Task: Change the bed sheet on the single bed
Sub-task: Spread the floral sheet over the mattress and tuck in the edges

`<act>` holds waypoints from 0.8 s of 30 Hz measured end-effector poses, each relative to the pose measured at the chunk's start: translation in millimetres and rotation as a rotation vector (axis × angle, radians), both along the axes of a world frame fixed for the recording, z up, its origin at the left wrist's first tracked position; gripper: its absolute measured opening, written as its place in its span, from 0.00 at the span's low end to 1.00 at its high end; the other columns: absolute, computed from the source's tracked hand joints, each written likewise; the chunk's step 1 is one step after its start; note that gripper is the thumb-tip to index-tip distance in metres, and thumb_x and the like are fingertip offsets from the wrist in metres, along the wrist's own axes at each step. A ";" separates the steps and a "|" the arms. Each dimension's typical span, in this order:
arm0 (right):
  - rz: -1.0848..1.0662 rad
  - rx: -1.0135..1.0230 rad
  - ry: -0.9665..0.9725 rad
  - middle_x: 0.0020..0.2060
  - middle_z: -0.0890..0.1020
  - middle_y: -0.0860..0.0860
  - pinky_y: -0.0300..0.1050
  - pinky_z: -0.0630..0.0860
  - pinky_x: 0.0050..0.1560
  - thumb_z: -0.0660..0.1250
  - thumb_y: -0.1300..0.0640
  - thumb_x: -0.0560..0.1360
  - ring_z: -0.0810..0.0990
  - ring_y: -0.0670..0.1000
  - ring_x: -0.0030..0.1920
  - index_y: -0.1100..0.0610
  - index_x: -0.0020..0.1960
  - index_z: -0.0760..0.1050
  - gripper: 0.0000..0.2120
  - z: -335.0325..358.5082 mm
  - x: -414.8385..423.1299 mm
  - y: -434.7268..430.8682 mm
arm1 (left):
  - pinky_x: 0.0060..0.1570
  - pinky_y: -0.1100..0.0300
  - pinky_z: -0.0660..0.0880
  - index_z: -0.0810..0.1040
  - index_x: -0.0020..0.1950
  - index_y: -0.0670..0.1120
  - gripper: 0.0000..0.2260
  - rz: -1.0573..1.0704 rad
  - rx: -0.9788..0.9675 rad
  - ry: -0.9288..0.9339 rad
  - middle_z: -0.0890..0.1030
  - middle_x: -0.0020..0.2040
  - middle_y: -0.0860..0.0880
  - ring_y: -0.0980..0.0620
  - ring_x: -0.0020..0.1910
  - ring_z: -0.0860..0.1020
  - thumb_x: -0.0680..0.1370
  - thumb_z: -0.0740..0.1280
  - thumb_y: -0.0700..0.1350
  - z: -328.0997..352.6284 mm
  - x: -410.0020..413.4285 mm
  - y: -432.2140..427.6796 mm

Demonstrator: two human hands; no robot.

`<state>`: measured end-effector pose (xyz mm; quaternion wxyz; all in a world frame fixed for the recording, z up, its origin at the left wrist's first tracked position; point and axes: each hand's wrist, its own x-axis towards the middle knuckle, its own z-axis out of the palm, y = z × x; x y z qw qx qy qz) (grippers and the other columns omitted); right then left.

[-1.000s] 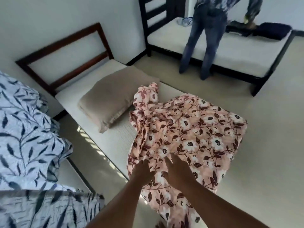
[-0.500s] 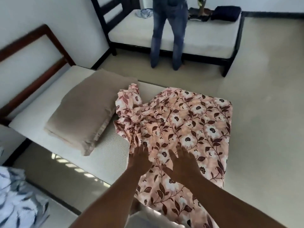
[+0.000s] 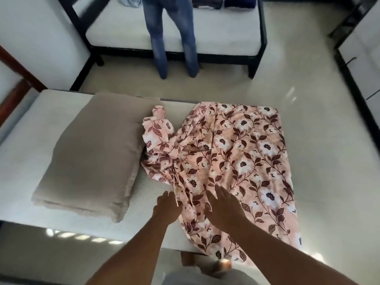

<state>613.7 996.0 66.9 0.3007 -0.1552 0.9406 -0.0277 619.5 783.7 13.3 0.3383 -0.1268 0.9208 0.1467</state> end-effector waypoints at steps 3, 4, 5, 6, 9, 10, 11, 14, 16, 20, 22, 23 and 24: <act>-0.034 -0.038 -0.049 0.81 0.51 0.60 0.60 0.58 0.78 0.56 0.38 0.82 0.51 0.60 0.81 0.53 0.82 0.52 0.34 -0.8 0.9 -6.1 | 0.65 0.47 0.72 0.68 0.70 0.43 0.24 -0.014 0.052 0.000 0.71 0.67 0.44 0.42 0.68 0.70 0.80 0.64 0.56 1.7 -0.3 -2.8; -0.042 -0.046 -0.049 0.81 0.52 0.60 0.60 0.59 0.78 0.57 0.39 0.82 0.52 0.60 0.81 0.53 0.81 0.53 0.34 -1.9 -1.3 -8.1 | 0.66 0.48 0.71 0.67 0.72 0.43 0.25 -0.022 0.061 -0.001 0.71 0.68 0.43 0.42 0.69 0.69 0.80 0.63 0.56 4.2 -1.2 -3.3; -0.043 -0.055 -0.059 0.81 0.54 0.60 0.60 0.61 0.77 0.58 0.39 0.82 0.54 0.60 0.80 0.53 0.80 0.55 0.33 -2.3 -3.2 -9.9 | 0.68 0.48 0.69 0.66 0.74 0.43 0.26 -0.031 0.077 -0.005 0.70 0.71 0.43 0.42 0.71 0.68 0.81 0.63 0.56 6.6 -0.5 -2.5; -0.047 -0.074 -0.072 0.80 0.56 0.60 0.60 0.64 0.75 0.58 0.39 0.82 0.57 0.60 0.80 0.54 0.79 0.57 0.32 -5.6 -5.1 -13.3 | 0.69 0.49 0.68 0.66 0.75 0.43 0.27 -0.033 0.089 -0.016 0.69 0.72 0.43 0.42 0.72 0.67 0.81 0.63 0.57 8.3 1.1 -3.3; -0.066 -0.096 -0.099 0.77 0.63 0.58 0.60 0.69 0.71 0.59 0.39 0.81 0.64 0.60 0.76 0.53 0.77 0.62 0.29 -17.0 -5.5 -24.7 | 0.72 0.50 0.64 0.65 0.76 0.43 0.27 -0.103 0.076 -0.046 0.67 0.75 0.43 0.43 0.75 0.65 0.82 0.62 0.57 7.1 7.5 -8.9; -0.083 -0.108 -0.106 0.76 0.64 0.57 0.59 0.70 0.70 0.59 0.39 0.81 0.65 0.59 0.75 0.52 0.76 0.62 0.29 -21.0 -5.8 -28.3 | 0.72 0.51 0.63 0.64 0.77 0.44 0.28 -0.115 0.072 -0.061 0.66 0.76 0.43 0.43 0.75 0.64 0.82 0.61 0.57 4.2 7.9 -11.2; -0.105 -0.117 -0.123 0.75 0.65 0.56 0.59 0.71 0.69 0.60 0.39 0.81 0.66 0.59 0.75 0.52 0.76 0.62 0.29 -25.3 -2.6 -32.7 | 0.73 0.51 0.62 0.64 0.77 0.44 0.28 -0.128 0.068 -0.083 0.66 0.76 0.43 0.44 0.76 0.64 0.82 0.61 0.58 -0.5 10.0 -14.3; -0.123 -0.098 -0.141 0.78 0.62 0.56 0.59 0.71 0.67 0.59 0.39 0.81 0.66 0.59 0.75 0.52 0.78 0.59 0.30 -36.4 6.7 -44.9 | 0.72 0.50 0.63 0.64 0.77 0.43 0.28 -0.159 0.057 -0.102 0.67 0.75 0.43 0.43 0.75 0.65 0.82 0.62 0.57 -12.9 8.1 -22.4; -0.166 -0.089 -0.179 0.79 0.60 0.56 0.60 0.70 0.68 0.58 0.38 0.82 0.63 0.60 0.77 0.52 0.79 0.57 0.32 -43.0 12.4 -53.6 | 0.73 0.50 0.63 0.63 0.77 0.43 0.27 -0.184 0.087 -0.118 0.66 0.76 0.42 0.42 0.75 0.64 0.82 0.62 0.56 -23.3 1.7 -27.8; -0.252 -0.034 -0.241 0.79 0.58 0.57 0.60 0.71 0.69 0.56 0.40 0.82 0.62 0.60 0.77 0.53 0.79 0.55 0.31 -58.1 22.2 -67.3 | 0.73 0.50 0.63 0.63 0.78 0.44 0.28 -0.253 0.150 -0.154 0.68 0.75 0.41 0.41 0.73 0.66 0.82 0.62 0.55 -52.7 -17.9 -37.6; -0.344 -0.022 -0.245 0.80 0.58 0.57 0.60 0.70 0.69 0.56 0.40 0.82 0.61 0.60 0.78 0.53 0.80 0.55 0.31 -69.5 23.2 -80.1 | 0.71 0.50 0.65 0.63 0.78 0.44 0.28 -0.288 0.195 -0.178 0.69 0.74 0.41 0.41 0.72 0.68 0.81 0.63 0.54 -78.5 -31.9 -44.8; -0.405 -0.020 -0.245 0.80 0.59 0.57 0.59 0.70 0.69 0.57 0.40 0.82 0.62 0.60 0.77 0.53 0.79 0.56 0.30 -73.6 23.7 -87.9 | 0.71 0.50 0.66 0.63 0.78 0.44 0.28 -0.288 0.214 -0.193 0.70 0.74 0.40 0.41 0.72 0.69 0.81 0.64 0.53 -90.1 -37.6 -48.4; -0.468 -0.016 -0.254 0.79 0.61 0.57 0.59 0.71 0.68 0.57 0.41 0.81 0.65 0.60 0.76 0.53 0.78 0.58 0.29 -87.0 23.1 -97.7 | 0.69 0.51 0.68 0.63 0.78 0.44 0.27 -0.308 0.232 -0.209 0.70 0.73 0.40 0.41 0.71 0.70 0.81 0.64 0.52 -109.9 -44.5 -52.5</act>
